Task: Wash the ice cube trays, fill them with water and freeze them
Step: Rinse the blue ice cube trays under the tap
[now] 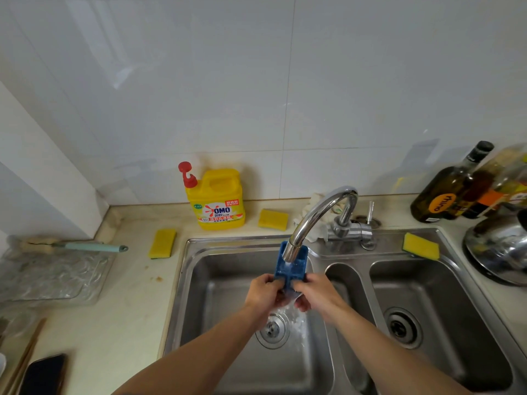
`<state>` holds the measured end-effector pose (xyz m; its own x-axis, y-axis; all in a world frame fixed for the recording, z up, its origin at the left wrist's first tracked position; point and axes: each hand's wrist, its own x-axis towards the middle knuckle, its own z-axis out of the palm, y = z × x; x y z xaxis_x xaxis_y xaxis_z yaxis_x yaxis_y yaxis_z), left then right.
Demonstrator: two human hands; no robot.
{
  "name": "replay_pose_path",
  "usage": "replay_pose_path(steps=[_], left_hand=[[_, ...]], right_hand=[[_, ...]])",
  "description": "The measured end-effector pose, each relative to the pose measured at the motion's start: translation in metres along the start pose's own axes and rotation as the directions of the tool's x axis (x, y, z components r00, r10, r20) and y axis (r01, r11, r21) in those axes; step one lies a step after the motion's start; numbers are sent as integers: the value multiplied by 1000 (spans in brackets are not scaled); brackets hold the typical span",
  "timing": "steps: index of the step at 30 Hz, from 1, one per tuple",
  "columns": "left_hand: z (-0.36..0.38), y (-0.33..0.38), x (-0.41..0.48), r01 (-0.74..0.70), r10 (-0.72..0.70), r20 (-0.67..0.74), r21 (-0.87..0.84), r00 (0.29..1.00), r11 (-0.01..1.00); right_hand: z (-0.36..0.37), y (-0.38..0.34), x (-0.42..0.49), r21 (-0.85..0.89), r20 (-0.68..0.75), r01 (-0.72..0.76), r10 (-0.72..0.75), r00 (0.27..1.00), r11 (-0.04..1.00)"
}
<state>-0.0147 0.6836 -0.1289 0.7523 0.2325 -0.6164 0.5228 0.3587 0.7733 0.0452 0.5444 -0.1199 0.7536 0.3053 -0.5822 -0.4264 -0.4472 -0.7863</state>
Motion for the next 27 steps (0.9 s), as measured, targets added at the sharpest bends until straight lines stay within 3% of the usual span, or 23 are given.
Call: replay_pose_path(steps=[12,21,27], left_hand=[[-5,-4,-11,41,-41,46,-9,998,999],[-32,13,-4,-17,55,-160,228,986,973],[-52,21,-7,-52,87,-118,275,989,960]], right_hand=[[-1,0,-11,-18,69,-43,44,997,999],[-15,-11,-13,130,5,-44,44,999,991],[-9,-17,-9,208,33,-44,38,999,977]])
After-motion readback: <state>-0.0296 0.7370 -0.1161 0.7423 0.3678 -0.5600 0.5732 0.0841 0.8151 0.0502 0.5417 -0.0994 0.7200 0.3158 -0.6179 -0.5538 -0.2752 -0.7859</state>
